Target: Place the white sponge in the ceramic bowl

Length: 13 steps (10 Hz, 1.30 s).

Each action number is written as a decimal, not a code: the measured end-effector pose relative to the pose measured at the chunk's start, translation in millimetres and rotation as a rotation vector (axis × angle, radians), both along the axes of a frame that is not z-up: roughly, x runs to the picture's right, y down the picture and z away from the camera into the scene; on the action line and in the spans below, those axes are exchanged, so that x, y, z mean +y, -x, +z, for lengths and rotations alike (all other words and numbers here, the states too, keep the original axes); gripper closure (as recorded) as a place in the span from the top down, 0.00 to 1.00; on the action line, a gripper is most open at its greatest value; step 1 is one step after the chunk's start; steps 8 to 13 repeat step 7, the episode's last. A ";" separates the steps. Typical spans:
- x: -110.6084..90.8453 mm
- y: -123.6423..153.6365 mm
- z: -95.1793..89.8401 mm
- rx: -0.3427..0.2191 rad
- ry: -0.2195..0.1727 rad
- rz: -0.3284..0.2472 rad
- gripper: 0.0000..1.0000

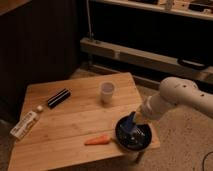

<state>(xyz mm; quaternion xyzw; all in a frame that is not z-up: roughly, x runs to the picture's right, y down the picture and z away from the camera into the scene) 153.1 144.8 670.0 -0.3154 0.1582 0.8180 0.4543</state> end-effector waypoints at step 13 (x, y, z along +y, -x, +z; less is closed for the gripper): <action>4.6 1.3 0.3 0.002 0.031 -0.024 0.80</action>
